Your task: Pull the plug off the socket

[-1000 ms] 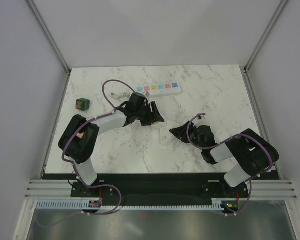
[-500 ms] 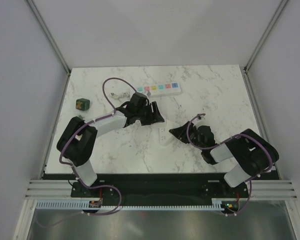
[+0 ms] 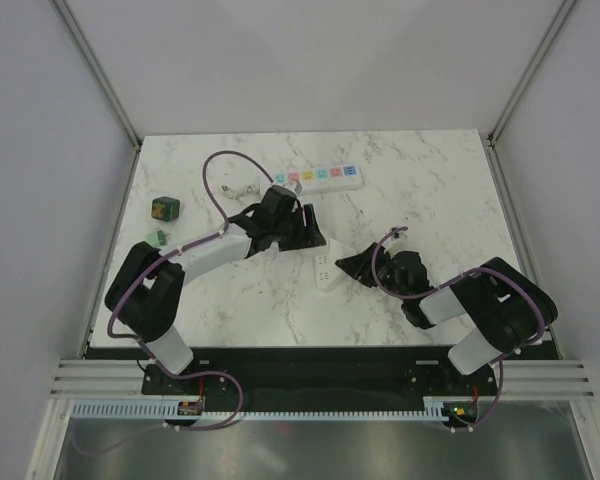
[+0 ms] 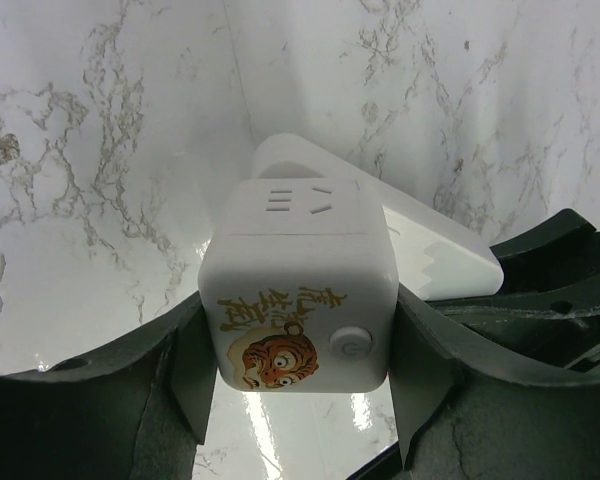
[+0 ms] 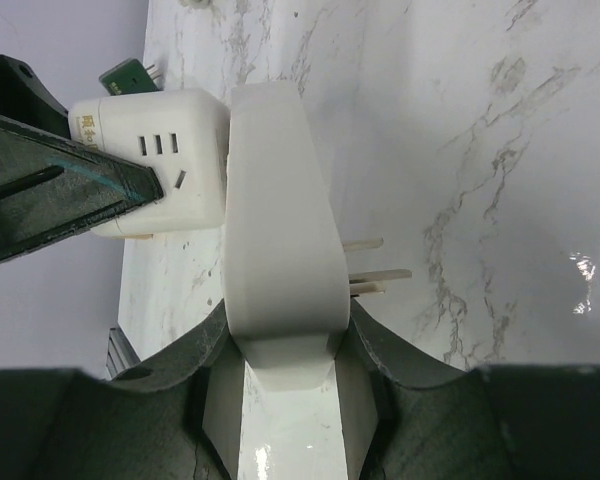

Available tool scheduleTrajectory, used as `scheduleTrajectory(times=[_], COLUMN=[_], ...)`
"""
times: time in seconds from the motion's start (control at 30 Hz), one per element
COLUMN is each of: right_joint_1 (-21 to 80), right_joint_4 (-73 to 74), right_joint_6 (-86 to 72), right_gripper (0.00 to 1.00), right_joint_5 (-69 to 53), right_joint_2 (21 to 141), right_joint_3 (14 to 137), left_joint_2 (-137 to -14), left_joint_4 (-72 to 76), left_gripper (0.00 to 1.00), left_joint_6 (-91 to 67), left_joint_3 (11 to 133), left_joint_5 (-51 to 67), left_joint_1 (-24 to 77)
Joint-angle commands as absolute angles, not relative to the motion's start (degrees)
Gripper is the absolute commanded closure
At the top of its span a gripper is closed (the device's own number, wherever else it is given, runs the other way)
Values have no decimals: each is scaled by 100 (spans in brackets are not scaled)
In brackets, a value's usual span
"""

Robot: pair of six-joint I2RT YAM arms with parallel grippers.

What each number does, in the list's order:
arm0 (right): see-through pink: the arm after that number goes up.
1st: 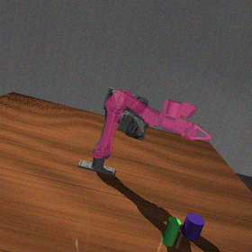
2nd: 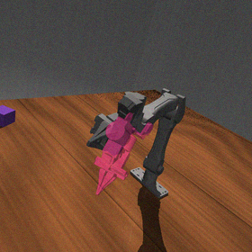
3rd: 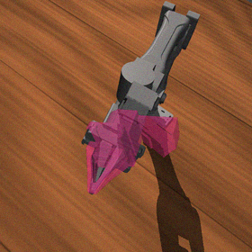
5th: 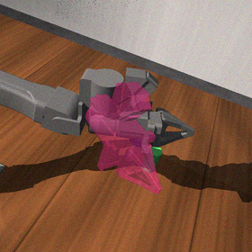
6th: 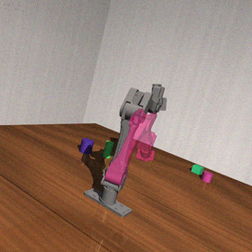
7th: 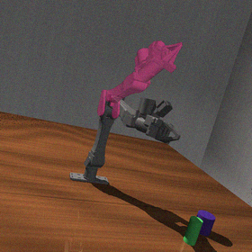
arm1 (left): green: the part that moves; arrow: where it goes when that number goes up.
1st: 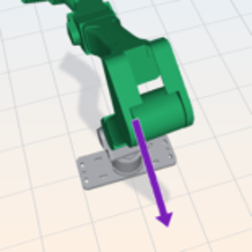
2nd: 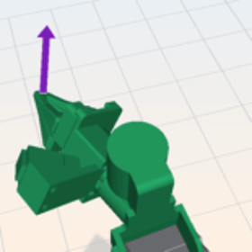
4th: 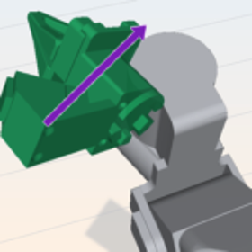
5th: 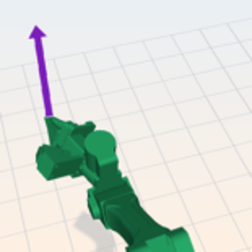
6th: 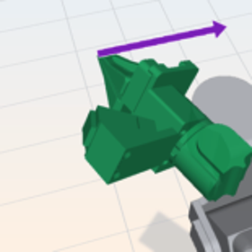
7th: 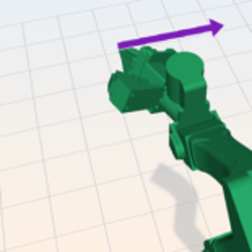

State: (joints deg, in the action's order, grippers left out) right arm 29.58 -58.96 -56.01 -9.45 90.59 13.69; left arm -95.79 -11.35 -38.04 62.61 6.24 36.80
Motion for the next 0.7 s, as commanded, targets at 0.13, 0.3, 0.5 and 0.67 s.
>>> scheduleTrajectory(times=[0.13, 0.3, 0.5, 0.67], right_joint_1=[2742, 2742, 2742, 2742], right_joint_4=[-4658, -4667, -4667, -4641], right_joint_6=[-5159, -5185, -5238, -5405], right_gripper=[100, 100, 100, 100], right_joint_5=[79, 114, 167, 421], right_joint_2=[9272, 9272, 9281, 9054], right_joint_3=[1125, 1125, 1125, 967], left_joint_2=[-9026, -9009, -9333, -9150], left_joint_4=[-37, -375, -2003, -1330], left_gripper=[98, 98, 98, 98], left_joint_6=[-4068, -3947, -2400, -2855], left_joint_3=[5056, 5202, 6239, 5758], left_joint_5=[1896, 1680, -1388, -188], left_joint_1=[2621, 2653, 4129, 3737])
